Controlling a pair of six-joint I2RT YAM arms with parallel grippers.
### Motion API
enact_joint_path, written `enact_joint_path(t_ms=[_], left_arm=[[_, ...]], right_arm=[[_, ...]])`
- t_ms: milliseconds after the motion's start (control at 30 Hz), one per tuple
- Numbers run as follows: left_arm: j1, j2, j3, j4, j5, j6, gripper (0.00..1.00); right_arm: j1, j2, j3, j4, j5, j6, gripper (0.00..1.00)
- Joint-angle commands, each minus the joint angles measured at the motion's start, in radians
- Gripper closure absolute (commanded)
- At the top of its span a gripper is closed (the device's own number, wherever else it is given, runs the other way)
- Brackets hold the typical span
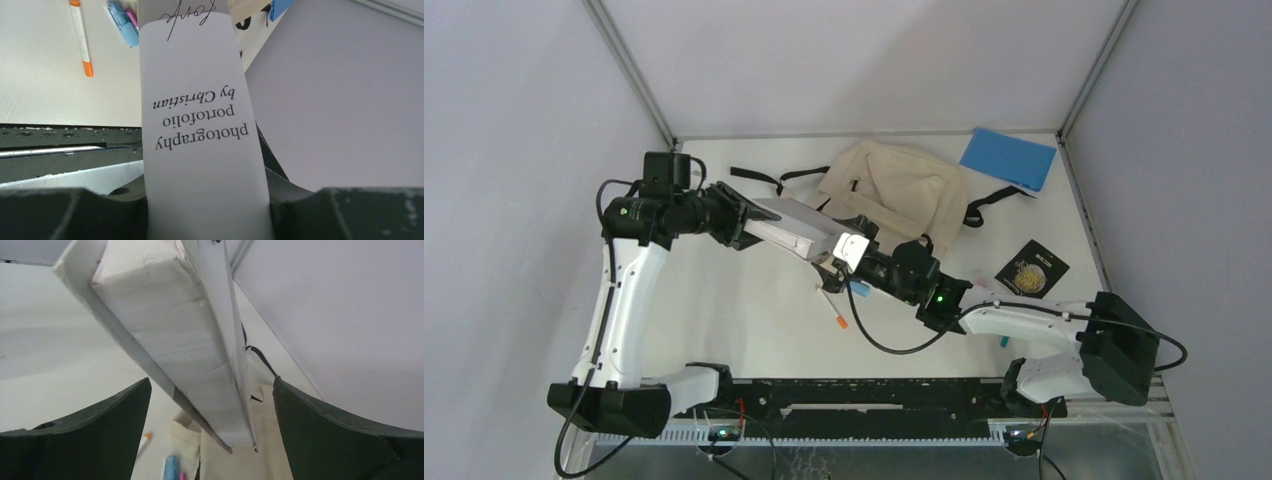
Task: Pack the student bag
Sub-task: Pick up the book from the center of the board.
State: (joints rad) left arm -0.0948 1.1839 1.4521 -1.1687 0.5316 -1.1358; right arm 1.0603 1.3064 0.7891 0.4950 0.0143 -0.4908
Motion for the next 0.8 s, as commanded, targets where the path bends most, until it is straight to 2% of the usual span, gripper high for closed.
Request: enact_joint_path(t_ms=[0,233,367,433,500,533,600,667,733,767], left_arm=[[0.006,-0.032,-0.027,0.063,0.078,-0.023,1.0],[0.006,-0.035,-0.038,0.066,0.087,-0.025,1.0],[0.006,-0.031,-0.045,0.068,0.097,-0.02,1.0],[0.006,-0.031,-0.052,0.082,0.109,-0.019,0.96],[0.006,-0.033,-0.06,0.105,0.12,-0.021,0.83],[0.005,-0.034,-0.067,0.119,0.126,-0.025,0.76],[0.005,-0.046,-0.075,0.151,0.131,-0.034,0.53],[0.006,-0.065,-0.075,0.178,0.121,-0.033,0.21],[0.006,-0.084,-0.062,0.2,0.097,-0.025,0.05],[0.006,-0.093,-0.051,0.202,0.081,-0.015,0.01]], right_arm=[[0.009,0.048,0.01,0.208,0.028,-0.067,0.0],[0.009,0.128,0.04,0.268,-0.004,-0.064,0.03],[0.009,0.147,0.064,0.268,-0.026,-0.041,0.27],[0.009,0.149,0.064,0.278,0.007,-0.03,0.4],[0.005,0.145,0.064,0.273,0.023,-0.013,0.52],[0.001,0.141,0.064,0.266,0.025,0.003,0.54],[-0.013,0.121,0.064,0.246,0.019,0.059,0.56],[-0.054,0.091,0.065,0.216,-0.02,0.174,0.54],[-0.146,0.053,0.076,0.141,-0.132,0.371,0.55],[-0.198,0.038,0.085,0.111,-0.207,0.457,0.58]])
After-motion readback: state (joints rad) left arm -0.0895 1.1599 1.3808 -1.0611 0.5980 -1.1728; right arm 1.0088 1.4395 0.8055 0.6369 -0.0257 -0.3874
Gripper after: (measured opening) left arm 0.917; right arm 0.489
